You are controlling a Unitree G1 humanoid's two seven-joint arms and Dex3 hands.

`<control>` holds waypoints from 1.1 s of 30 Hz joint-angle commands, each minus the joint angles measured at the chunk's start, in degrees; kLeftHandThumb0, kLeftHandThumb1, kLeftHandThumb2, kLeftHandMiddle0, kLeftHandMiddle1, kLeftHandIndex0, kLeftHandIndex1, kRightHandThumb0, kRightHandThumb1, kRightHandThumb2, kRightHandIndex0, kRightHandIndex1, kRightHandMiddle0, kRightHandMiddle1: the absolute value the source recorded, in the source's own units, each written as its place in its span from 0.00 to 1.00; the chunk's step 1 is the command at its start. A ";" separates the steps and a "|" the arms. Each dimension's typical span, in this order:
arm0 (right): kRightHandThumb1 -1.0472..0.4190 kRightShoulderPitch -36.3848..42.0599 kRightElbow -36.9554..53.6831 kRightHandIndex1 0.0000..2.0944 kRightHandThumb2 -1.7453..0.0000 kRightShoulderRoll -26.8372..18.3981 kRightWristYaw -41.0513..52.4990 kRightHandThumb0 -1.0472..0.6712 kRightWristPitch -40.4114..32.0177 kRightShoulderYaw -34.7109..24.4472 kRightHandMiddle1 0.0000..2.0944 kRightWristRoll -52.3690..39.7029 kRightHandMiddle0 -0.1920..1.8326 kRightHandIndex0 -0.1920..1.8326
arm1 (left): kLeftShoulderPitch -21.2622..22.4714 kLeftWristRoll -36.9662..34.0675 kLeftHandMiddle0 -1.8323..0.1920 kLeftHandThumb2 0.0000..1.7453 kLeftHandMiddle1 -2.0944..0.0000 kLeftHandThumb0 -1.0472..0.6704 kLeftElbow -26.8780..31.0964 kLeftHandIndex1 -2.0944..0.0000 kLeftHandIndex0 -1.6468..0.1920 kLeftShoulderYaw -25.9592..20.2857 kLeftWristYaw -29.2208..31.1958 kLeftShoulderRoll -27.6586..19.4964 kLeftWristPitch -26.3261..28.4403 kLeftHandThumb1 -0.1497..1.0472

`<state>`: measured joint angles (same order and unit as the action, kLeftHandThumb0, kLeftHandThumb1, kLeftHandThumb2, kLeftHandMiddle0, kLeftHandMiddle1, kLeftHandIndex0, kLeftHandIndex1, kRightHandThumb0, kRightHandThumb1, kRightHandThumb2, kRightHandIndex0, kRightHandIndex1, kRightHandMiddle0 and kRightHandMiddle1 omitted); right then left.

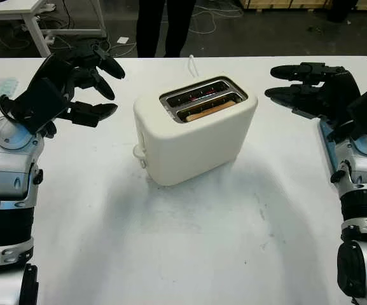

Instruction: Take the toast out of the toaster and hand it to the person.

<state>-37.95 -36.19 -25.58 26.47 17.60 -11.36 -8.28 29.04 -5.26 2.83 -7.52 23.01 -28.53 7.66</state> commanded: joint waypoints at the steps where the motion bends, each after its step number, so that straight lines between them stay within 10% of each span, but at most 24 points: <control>1: 0.21 -0.66 -0.72 0.01 1.00 0.40 0.00 0.46 1.12 -0.19 0.01 -0.58 0.62 0.67 | -0.02 -0.08 0.62 0.42 0.31 0.86 0.03 0.39 0.61 0.03 -0.17 0.22 -0.17 0.51; 33: 0.20 -1.69 -4.23 0.00 1.00 0.68 1.73 0.47 3.28 -0.53 0.00 -1.72 0.61 0.67 | 0.50 0.32 0.59 0.40 0.34 0.90 -0.65 0.41 0.59 0.31 0.24 -0.23 -0.27 0.51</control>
<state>-38.81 -40.20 -25.02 28.07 19.58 -11.55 -9.45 29.05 -5.02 2.28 -7.35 22.99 -28.48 7.66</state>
